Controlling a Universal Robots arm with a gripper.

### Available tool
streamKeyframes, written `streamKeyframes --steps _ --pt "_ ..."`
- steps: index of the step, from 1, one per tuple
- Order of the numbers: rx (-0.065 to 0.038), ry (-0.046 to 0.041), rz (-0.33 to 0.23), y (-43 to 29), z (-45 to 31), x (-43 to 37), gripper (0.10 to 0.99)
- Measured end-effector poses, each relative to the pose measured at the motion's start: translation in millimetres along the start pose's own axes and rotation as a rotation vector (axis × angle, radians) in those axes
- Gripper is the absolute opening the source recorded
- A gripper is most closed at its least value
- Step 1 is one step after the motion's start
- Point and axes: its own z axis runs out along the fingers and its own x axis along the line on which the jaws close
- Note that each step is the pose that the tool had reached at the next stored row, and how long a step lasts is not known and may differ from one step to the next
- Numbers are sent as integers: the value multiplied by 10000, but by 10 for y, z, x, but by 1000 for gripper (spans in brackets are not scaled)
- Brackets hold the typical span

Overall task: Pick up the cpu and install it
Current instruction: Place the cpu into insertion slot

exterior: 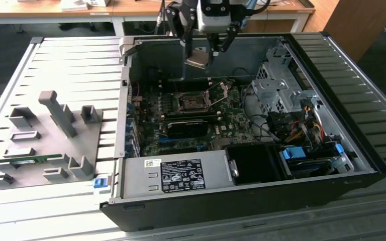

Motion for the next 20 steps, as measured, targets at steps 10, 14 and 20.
streamKeyframes --steps 10,14,20 --pt "-33 -113 1617 -1 19 0 537" --pt "-46 -158 2253 -1 25 0 537" --pt "-64 -222 3169 -2 32 0 537"
